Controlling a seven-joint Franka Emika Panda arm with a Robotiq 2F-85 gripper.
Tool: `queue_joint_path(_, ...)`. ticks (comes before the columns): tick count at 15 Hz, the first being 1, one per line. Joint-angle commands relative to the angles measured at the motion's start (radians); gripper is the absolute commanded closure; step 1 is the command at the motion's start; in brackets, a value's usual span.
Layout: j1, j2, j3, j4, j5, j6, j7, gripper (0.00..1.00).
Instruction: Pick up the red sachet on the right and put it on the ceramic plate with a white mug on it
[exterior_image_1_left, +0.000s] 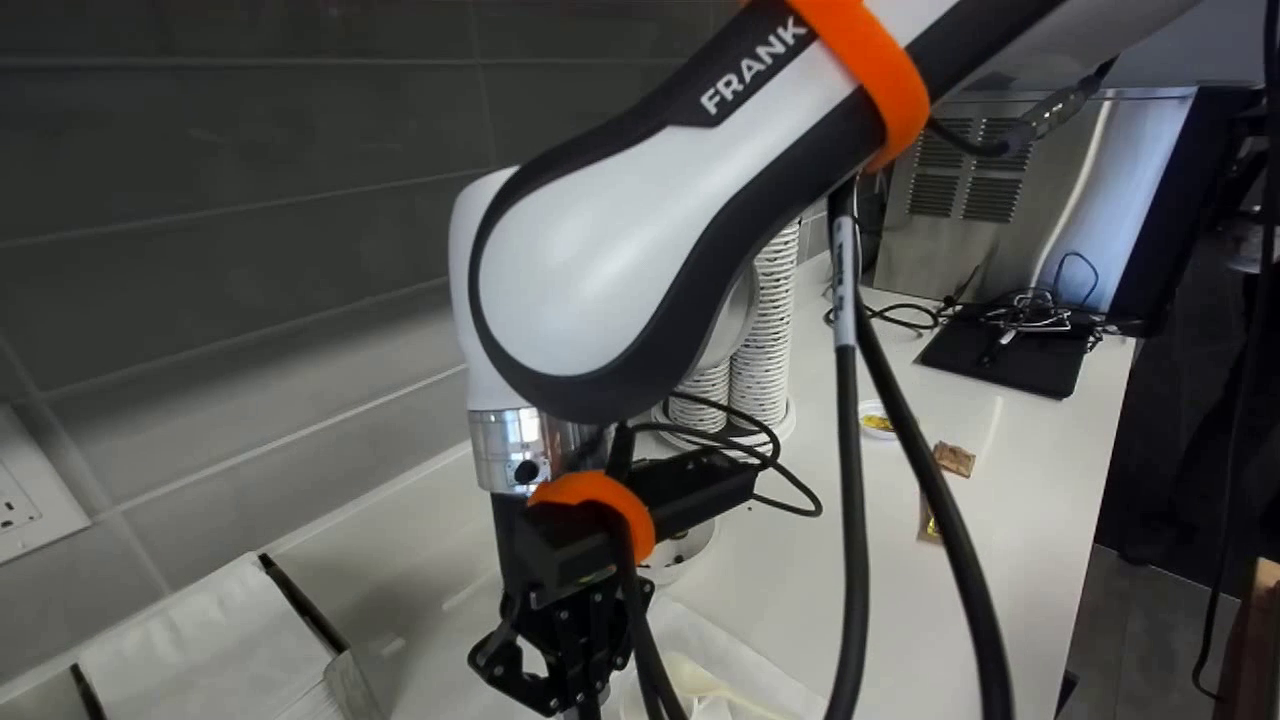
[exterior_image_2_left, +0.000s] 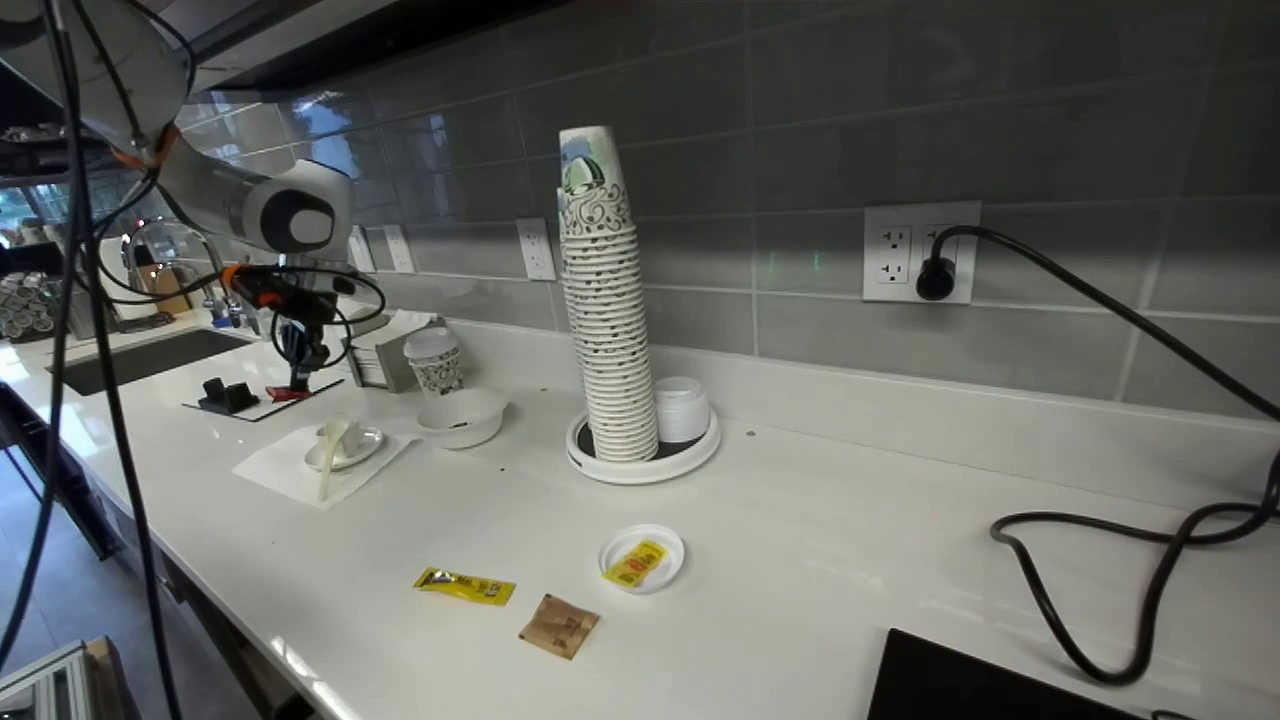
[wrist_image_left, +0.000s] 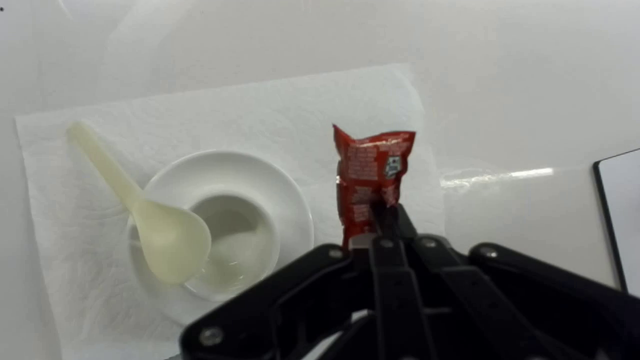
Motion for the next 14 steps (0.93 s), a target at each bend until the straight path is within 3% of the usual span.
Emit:
queue_joint_path(1, 0.035, 0.063, -0.023, 0.047, -0.034, 0.024, 0.041, 1.0)
queue_joint_path(14, 0.052, 0.127, -0.073, 0.048, -0.091, 0.065, 0.07, 1.0)
